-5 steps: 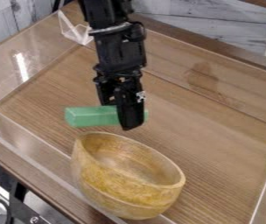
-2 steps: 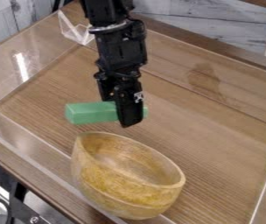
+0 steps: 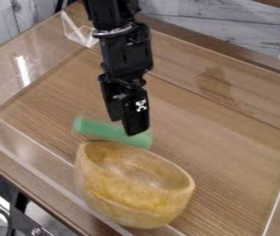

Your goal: Remove the green block from inside the brown bowl and put it on the table

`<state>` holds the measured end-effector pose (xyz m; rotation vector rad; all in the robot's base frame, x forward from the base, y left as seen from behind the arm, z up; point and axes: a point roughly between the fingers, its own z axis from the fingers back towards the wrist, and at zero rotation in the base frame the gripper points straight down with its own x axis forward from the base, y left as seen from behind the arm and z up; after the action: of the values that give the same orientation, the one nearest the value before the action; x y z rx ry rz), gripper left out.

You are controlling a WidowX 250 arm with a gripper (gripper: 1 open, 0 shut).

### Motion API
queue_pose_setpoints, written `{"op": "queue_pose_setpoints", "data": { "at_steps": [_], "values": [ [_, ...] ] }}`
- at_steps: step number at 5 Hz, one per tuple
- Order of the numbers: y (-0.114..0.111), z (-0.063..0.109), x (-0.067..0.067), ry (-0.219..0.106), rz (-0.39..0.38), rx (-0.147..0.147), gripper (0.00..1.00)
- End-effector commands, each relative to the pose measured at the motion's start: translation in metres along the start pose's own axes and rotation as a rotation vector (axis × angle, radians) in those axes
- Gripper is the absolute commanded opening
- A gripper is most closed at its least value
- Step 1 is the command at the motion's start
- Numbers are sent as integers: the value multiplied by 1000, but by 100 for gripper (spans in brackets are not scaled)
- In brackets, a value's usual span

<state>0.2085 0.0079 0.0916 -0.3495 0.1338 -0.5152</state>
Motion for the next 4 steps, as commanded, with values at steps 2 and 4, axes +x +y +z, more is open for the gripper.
{"op": "queue_pose_setpoints", "data": {
  "at_steps": [2, 4],
  "values": [
    [16, 1, 4, -45, -107, 102, 100],
    [29, -13, 4, -50, -189, 151, 100]
  ]
}}
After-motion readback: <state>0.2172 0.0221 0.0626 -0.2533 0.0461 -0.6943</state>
